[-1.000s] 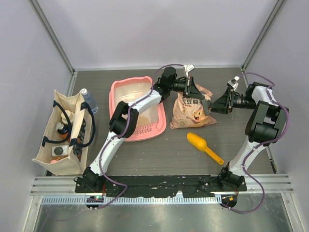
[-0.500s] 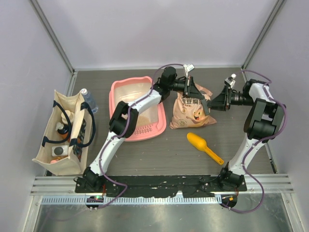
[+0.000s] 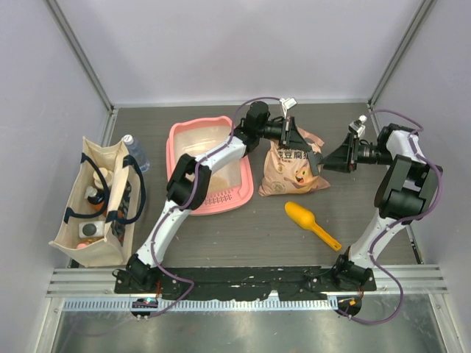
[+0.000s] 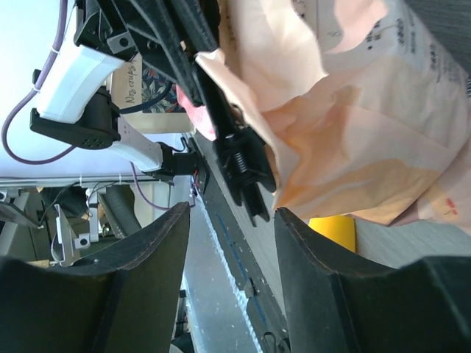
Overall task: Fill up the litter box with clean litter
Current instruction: Pick up the clamp at the center of the board.
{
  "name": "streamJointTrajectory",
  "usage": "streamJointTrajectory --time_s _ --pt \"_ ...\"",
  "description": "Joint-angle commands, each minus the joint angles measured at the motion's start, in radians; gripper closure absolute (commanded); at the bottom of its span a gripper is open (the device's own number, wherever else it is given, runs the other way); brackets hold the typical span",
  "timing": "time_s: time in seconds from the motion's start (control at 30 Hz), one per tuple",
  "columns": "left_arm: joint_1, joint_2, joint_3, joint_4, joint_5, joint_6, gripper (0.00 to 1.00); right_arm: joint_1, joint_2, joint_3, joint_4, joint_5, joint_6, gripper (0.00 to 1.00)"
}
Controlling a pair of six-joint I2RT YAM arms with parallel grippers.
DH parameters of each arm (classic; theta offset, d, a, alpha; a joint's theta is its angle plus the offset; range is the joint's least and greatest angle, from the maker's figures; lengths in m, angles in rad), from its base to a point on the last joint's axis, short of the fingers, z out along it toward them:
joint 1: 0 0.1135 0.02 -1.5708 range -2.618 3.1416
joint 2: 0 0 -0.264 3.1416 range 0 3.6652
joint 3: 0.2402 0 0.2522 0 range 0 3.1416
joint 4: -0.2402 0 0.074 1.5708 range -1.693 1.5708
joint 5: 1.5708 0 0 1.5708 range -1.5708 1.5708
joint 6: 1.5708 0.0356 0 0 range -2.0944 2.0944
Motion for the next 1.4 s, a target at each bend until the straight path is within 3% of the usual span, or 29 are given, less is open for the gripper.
streamJointTrajectory --time_s 0.0,0.4,0.5,0.6,0.73,0.83,0.9,0.97,1.03,1.33,1.37 --pt "-0.008 -0.018 0.033 -0.003 -0.008 0.026 1.00 0.004 -0.087 -0.040 -0.166 -0.021 0.012 0.45" --pt "-0.010 -0.021 0.032 -0.004 -0.003 0.029 1.00 0.036 -0.021 -0.042 -0.076 -0.098 0.084 0.39" --pt "-0.008 -0.022 0.030 -0.009 0.004 0.033 1.00 0.042 0.002 -0.011 -0.056 -0.095 0.097 0.35" --pt "-0.008 -0.021 0.035 -0.013 0.010 0.036 1.00 0.042 0.026 0.015 -0.051 -0.081 0.086 0.20" --pt "-0.008 -0.016 0.042 -0.020 0.015 0.037 1.00 0.042 0.052 0.043 -0.069 -0.076 0.034 0.17" --pt "-0.008 -0.013 0.049 -0.027 0.020 0.040 1.00 0.042 0.079 0.078 -0.164 -0.086 -0.131 0.16" --pt "-0.008 -0.010 0.058 -0.036 0.026 0.043 1.00 0.045 0.094 0.095 -0.171 -0.090 -0.152 0.15" --pt "-0.010 -0.004 0.067 -0.052 0.029 0.050 1.00 0.060 0.117 0.129 -0.168 -0.101 -0.175 0.20" --pt "-0.010 -0.002 0.072 -0.063 0.029 0.055 1.00 0.069 0.134 0.139 -0.166 -0.105 -0.176 0.32" --pt "-0.006 0.007 0.090 -0.087 0.038 0.064 1.00 0.083 0.103 0.123 -0.168 -0.092 -0.169 0.51" --pt "-0.005 0.011 0.093 -0.090 0.036 0.064 1.00 0.083 0.099 0.117 -0.168 -0.087 -0.167 0.57"
